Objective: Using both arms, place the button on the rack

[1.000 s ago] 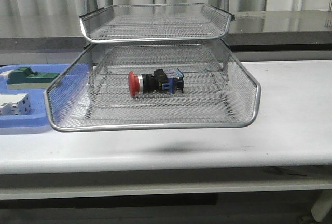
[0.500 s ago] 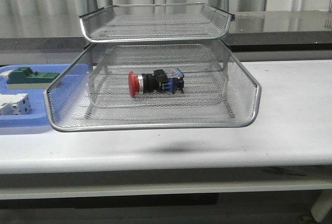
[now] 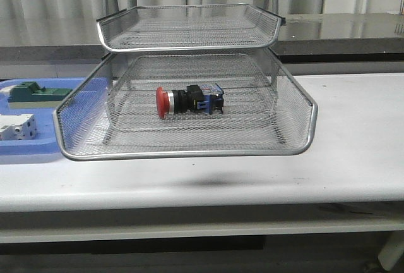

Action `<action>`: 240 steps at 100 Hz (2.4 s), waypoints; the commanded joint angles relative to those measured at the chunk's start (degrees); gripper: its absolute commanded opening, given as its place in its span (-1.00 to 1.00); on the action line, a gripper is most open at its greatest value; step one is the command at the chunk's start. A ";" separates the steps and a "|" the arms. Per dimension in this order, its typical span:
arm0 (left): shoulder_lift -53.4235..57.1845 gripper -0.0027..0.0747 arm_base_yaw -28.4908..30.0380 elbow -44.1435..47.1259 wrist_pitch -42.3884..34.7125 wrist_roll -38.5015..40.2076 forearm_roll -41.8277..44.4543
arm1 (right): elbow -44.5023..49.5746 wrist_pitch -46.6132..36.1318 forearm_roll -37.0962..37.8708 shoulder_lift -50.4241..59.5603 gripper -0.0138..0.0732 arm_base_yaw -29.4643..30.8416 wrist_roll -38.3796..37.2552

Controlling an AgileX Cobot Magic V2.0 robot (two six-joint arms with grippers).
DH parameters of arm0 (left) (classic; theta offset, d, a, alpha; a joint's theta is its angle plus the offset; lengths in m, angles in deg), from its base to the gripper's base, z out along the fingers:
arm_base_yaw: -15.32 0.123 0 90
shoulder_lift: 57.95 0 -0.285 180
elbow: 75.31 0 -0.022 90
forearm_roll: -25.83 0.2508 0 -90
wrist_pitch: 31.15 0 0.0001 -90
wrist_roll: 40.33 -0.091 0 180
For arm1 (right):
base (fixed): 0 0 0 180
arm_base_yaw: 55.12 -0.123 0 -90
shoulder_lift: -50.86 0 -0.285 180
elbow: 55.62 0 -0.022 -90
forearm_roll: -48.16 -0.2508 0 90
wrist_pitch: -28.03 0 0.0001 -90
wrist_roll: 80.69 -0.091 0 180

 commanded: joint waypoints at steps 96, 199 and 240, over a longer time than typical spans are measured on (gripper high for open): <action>-0.51 -0.98 0.21 -1.59 -3.87 0.64 -0.58 | -4.67 -27.95 -8.29 -46.45 -0.83 -31.48 8.47; -0.51 -0.98 0.21 -1.59 -3.87 0.64 -0.58 | -30.55 -30.47 12.28 -66.10 -0.83 -21.46 8.47; -0.51 -0.98 0.21 -1.59 -3.87 0.64 -0.58 | -32.81 -27.53 12.47 -66.33 -0.83 -20.24 8.47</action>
